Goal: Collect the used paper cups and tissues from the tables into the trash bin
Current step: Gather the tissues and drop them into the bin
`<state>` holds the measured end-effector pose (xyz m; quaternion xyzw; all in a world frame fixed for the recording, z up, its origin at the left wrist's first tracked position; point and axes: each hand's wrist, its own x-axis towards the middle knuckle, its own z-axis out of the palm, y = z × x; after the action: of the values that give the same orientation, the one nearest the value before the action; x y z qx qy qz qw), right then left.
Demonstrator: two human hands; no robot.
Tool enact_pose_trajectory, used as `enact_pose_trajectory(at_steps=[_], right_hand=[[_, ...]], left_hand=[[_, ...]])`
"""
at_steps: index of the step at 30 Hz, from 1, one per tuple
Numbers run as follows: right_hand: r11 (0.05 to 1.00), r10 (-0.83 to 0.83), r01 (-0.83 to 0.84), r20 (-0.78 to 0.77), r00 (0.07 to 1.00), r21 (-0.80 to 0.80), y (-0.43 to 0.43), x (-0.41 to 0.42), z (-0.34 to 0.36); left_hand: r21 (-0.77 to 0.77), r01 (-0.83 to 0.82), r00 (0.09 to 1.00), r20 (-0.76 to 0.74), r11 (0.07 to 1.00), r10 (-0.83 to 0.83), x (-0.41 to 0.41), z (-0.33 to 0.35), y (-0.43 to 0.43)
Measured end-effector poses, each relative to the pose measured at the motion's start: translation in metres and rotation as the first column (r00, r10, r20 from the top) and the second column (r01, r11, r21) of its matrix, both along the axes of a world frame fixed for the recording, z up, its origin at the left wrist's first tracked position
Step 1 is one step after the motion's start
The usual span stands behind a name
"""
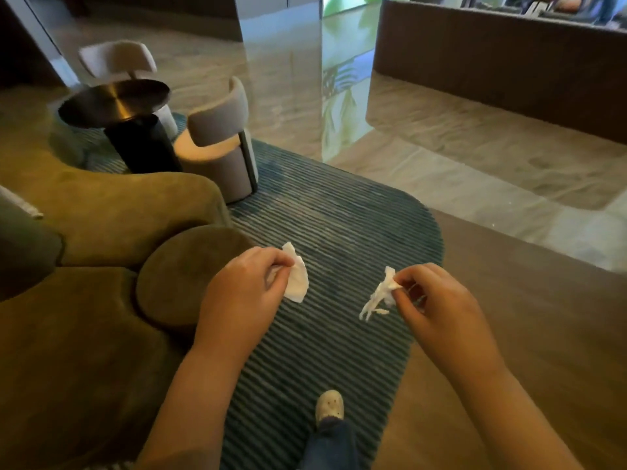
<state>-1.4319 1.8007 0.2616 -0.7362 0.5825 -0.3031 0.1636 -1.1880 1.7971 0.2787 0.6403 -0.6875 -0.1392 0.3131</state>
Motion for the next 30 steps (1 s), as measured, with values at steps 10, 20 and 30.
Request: enact_pose_trajectory(at_steps=[10,20,30], right_hand=[[1.0,0.007,-0.007,0.001,1.0,0.009,-0.235,-0.017,0.032],[0.997,0.026,-0.029,0.035,0.999,0.076,-0.49,-0.064,0.007],[0.984,0.149,-0.153,0.051,0.987,0.09,-0.748,-0.087,0.033]], left_hand=[[0.045,0.021,0.999,-0.042,0.999,-0.019,-0.02,0.025,-0.234],[0.094,-0.029,1.0,0.014,0.995,0.028,-0.066,0.011,-0.472],[-0.074,-0.107,0.992,0.066,0.992,0.112,-0.105,0.029,-0.694]])
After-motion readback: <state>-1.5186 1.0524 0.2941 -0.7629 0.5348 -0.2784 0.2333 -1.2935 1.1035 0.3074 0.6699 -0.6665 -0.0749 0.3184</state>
